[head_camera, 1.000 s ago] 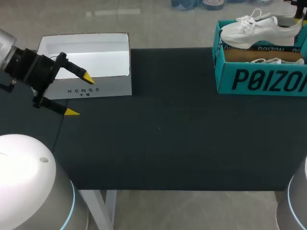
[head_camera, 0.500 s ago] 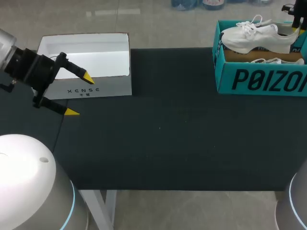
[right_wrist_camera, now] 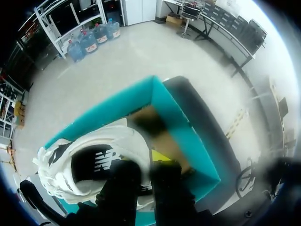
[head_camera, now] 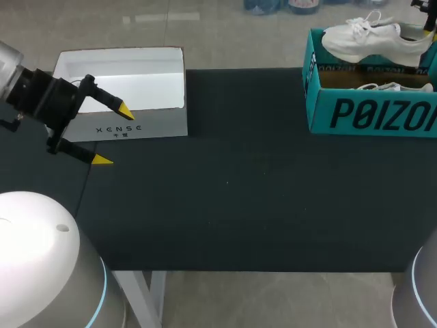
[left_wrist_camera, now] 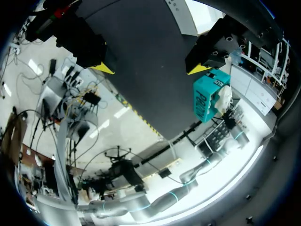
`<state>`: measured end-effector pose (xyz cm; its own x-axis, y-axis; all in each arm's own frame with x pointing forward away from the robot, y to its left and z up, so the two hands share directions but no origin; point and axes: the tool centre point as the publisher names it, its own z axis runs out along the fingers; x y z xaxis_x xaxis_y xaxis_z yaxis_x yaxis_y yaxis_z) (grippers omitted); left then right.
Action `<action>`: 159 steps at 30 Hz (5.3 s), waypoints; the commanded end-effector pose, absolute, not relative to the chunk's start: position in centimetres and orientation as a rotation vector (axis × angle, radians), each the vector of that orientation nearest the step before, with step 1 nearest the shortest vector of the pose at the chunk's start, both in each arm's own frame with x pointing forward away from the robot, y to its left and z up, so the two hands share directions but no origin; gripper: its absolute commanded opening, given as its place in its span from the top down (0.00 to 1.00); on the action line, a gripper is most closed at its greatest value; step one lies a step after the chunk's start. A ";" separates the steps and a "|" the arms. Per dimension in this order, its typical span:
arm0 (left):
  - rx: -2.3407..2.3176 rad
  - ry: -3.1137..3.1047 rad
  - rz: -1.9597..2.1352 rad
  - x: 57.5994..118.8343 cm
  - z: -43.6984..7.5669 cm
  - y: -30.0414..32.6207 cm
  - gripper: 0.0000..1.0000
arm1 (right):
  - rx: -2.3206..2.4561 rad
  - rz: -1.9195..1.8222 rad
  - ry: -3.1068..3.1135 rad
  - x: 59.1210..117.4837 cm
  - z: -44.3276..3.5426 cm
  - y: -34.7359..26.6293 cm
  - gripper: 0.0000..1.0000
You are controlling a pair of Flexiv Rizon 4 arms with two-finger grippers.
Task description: Take the shoe out of the shoebox, open the shoe tongue, remove and reinsert the insole, then place the shoe into the shoebox
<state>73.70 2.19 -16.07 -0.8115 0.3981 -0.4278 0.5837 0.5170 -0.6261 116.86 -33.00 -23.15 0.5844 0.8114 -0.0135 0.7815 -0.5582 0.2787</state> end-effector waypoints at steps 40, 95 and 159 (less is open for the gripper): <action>0.835 2.532 -1.171 73.7 -16.0 2.2 0.00 | 2.593 0.096 1.300 119.7 -29.3 -36.2 1.00; 0.835 2.532 -1.171 73.7 -16.0 2.2 0.00 | 2.632 0.045 1.289 119.1 -36.7 -35.3 1.00; 0.835 2.532 -1.171 73.7 -16.0 2.2 0.00 | 2.505 0.317 1.462 101.7 -24.4 -23.0 0.00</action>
<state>73.70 2.19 -16.07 -0.8115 0.3980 -0.4278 0.5836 0.5171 -0.6261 102.01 -23.00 -24.36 0.4803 0.8743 0.0699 0.8318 -0.4793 0.2798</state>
